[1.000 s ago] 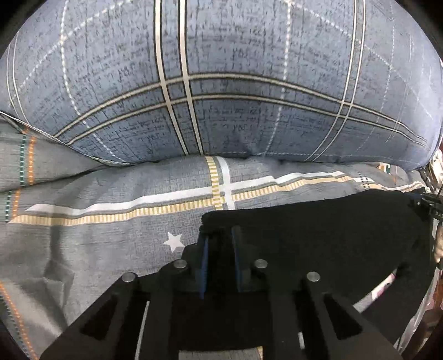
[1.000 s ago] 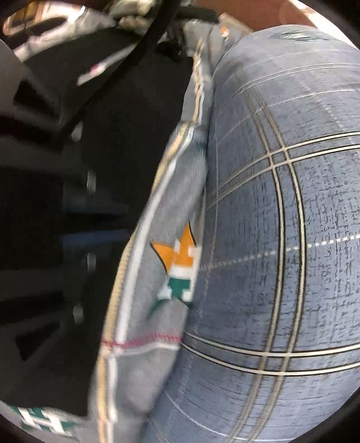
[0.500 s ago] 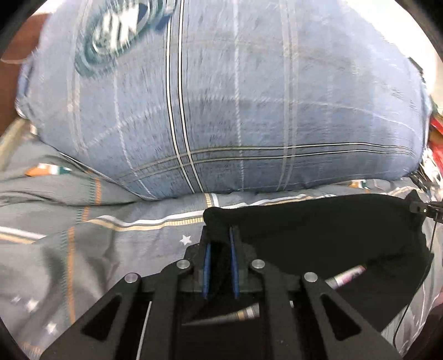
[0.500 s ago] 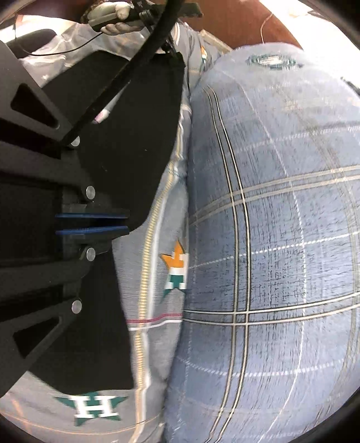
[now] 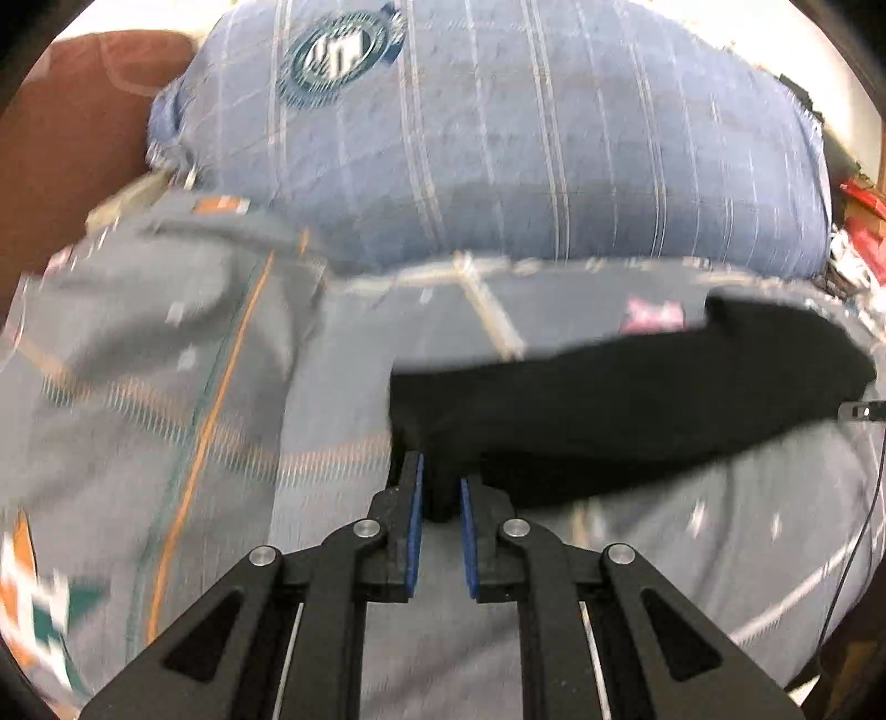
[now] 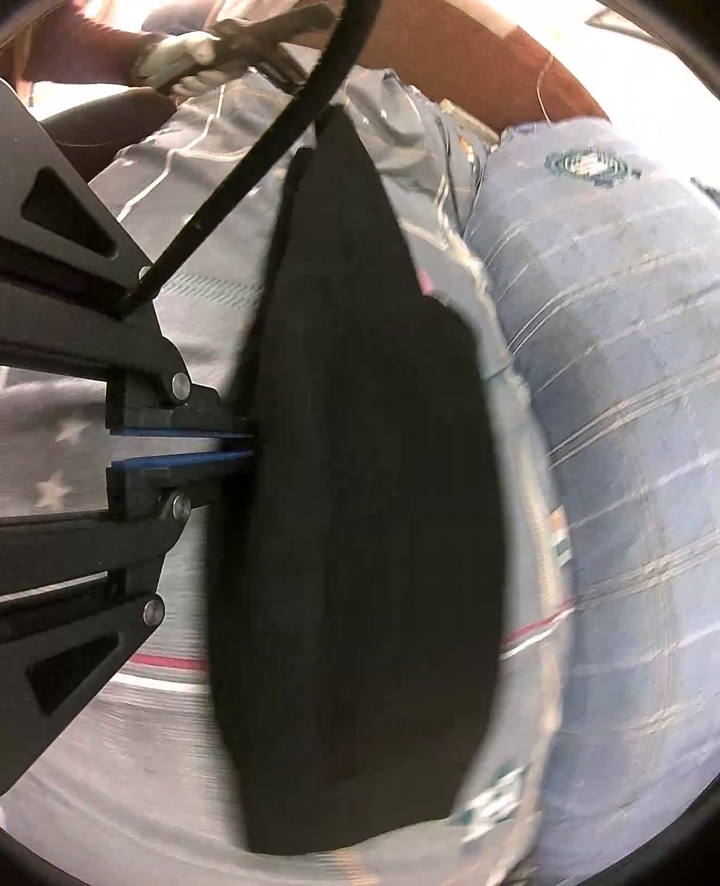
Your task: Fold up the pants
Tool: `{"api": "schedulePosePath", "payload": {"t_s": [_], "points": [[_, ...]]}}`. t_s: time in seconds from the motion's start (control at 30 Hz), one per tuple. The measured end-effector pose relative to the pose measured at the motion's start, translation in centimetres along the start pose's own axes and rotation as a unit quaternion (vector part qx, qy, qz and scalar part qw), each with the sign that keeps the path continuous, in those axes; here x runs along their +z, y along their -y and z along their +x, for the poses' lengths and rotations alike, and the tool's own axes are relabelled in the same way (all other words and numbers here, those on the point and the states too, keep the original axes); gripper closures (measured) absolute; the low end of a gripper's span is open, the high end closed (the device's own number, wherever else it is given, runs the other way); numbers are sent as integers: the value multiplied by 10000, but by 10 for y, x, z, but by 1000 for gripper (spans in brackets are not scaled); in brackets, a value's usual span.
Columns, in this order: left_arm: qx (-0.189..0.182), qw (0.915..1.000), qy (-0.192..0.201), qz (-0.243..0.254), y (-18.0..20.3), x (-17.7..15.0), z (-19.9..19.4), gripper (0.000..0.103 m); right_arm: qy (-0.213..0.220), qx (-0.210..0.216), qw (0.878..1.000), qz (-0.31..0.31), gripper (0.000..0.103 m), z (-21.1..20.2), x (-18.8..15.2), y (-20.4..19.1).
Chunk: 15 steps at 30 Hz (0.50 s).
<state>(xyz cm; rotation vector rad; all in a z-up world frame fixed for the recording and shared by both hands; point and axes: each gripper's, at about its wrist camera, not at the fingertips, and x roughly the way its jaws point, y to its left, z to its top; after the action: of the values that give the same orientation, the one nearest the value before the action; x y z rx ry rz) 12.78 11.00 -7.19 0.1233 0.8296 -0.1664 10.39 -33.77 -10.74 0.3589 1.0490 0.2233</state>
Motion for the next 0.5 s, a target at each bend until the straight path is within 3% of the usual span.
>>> {"api": "schedulePosePath", "payload": {"t_s": [0.13, 0.23, 0.3, 0.4, 0.43, 0.5], "points": [[104, 9991, -44, -399, -25, -26, -23, 91, 115, 48, 9987, 488, 97, -9, -25, 17], [32, 9960, 39, -892, -50, -33, -42, 91, 216, -43, 9984, 520, 96, -22, -35, 16], [-163, 9926, 75, -1202, -61, -30, -48, 89, 303, -92, 9984, 458, 94, -30, -39, 12], [-560, 9859, -16, -1575, -63, -19, -44, 73, 440, -63, 9977, 520, 76, -37, -38, 11], [-776, 9825, -79, -1692, -61, -13, -39, 64, 508, -18, 9969, 607, 73, -39, -40, 12], [-1287, 9720, -199, -1954, -55, -3, -23, 61, 569, 41, 9958, 711, 73, -40, -43, 14]]}}
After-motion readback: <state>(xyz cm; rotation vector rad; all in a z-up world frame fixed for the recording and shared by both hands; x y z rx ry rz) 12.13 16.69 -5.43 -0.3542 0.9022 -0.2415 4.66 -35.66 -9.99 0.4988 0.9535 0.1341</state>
